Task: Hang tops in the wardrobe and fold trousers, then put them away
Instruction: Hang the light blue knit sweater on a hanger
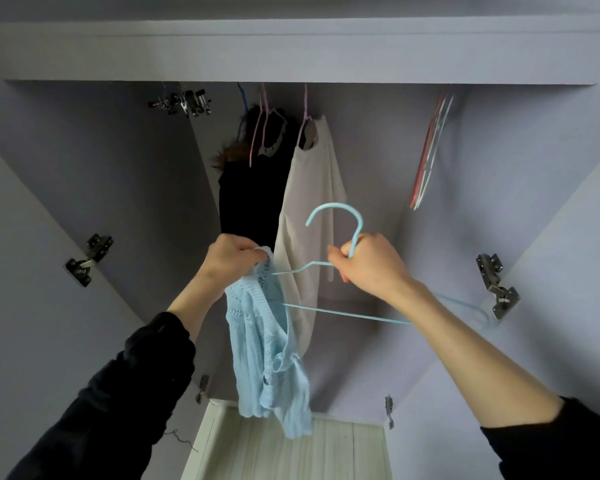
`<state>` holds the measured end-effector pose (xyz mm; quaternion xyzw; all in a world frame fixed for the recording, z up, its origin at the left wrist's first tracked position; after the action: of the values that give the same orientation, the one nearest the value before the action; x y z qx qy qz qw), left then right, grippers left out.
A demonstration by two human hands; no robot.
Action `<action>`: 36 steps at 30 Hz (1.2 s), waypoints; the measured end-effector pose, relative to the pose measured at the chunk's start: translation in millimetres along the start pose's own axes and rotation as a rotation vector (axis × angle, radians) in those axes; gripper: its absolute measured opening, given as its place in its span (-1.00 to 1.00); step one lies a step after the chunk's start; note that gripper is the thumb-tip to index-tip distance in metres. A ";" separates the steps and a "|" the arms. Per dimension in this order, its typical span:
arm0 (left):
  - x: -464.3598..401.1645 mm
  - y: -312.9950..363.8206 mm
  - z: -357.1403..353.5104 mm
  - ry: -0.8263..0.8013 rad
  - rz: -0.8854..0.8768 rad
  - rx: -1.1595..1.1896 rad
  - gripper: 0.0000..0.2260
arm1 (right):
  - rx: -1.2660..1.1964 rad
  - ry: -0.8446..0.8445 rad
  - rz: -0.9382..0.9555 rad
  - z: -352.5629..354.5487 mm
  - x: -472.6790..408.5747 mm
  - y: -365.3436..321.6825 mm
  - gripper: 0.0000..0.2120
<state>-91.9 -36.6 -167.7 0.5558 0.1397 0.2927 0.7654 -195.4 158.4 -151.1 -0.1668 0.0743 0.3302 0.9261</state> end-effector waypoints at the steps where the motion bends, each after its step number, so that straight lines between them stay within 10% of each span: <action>1: 3.0 5.2 -5.6 -0.029 -0.015 0.029 -0.90 | 0.013 0.006 0.010 -4.8 -0.3 -7.2 -0.56; 6: 18.4 33.2 -24.8 -0.138 -0.151 0.113 -0.90 | -0.186 0.056 -0.013 -22.3 6.0 -31.3 -0.41; 17: 26.2 52.5 -27.9 -0.116 -0.619 -0.643 -0.85 | -0.663 0.154 -0.184 -15.3 0.9 -26.6 -0.42; 25: 14.6 50.2 4.9 0.070 -0.606 -0.533 -0.86 | -0.252 0.663 0.328 23.0 34.0 -57.9 -0.76; 31: 19.9 52.8 16.6 0.104 -0.598 -0.477 -0.84 | 0.168 -0.390 0.257 -106.2 54.0 -31.0 -0.65; 36: 31.1 59.4 31.4 0.147 -0.603 -0.398 -0.86 | 0.269 -0.571 0.293 -148.7 52.4 -12.4 -0.47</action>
<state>-67.8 -29.4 -98.0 0.3073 0.2921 0.1144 0.8984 -151.2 126.8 -299.7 0.0682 -0.1217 0.4804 0.8659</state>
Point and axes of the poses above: each hand's wrist, its own x-axis away from the middle knuckle, its own z-axis out of the back of the hand, y = z × x, the point moved 6 cm from there along -x, towards the middle knuckle, and after that the axes turned 15 degrees about x, right-handed, at the moved point
